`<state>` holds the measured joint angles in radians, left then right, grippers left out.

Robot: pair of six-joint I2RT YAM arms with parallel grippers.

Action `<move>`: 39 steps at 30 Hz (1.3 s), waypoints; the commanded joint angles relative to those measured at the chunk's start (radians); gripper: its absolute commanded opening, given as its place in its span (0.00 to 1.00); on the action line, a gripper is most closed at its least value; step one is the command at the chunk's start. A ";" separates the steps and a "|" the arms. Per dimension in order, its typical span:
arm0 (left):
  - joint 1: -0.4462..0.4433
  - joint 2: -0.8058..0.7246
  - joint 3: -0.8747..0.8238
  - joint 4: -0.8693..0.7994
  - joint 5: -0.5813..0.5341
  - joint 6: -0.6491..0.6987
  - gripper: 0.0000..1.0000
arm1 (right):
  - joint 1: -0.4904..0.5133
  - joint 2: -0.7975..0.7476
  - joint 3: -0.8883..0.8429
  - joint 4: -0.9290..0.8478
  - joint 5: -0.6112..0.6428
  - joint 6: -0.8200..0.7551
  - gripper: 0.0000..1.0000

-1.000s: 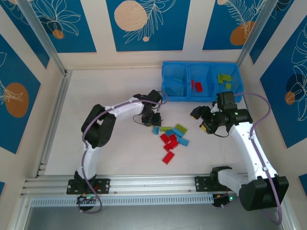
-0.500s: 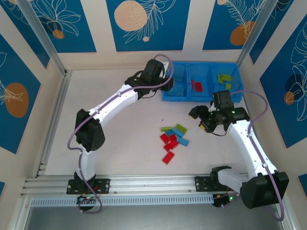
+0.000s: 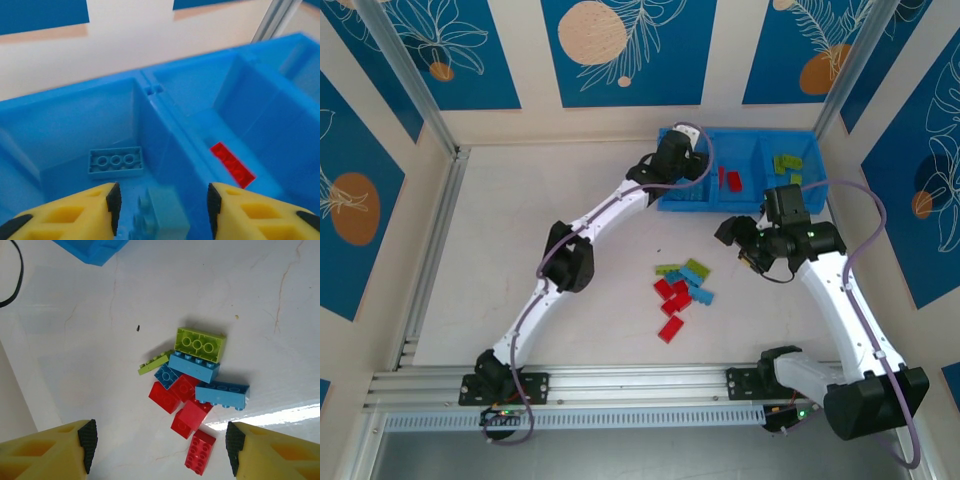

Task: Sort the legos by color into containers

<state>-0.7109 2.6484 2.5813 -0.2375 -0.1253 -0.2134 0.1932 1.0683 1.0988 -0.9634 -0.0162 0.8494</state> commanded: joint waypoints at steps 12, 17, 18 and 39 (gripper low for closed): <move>-0.020 -0.619 -0.615 0.322 0.116 -0.019 0.62 | 0.132 0.226 0.019 -0.028 0.055 -0.097 0.76; -0.037 -0.901 -0.957 0.261 0.185 0.105 0.68 | 0.161 0.446 0.079 -0.032 0.020 0.008 0.84; -0.036 -0.949 -1.016 0.247 0.197 0.128 0.69 | 0.162 0.475 0.078 -0.013 0.010 0.024 0.84; -0.038 -1.374 -1.490 0.093 0.126 0.227 0.77 | 0.144 0.812 0.138 0.092 0.022 0.054 0.76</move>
<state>-0.7429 1.2835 1.0943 -0.1520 0.0166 0.0254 0.3447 1.8523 1.2156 -0.8635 0.0010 0.9051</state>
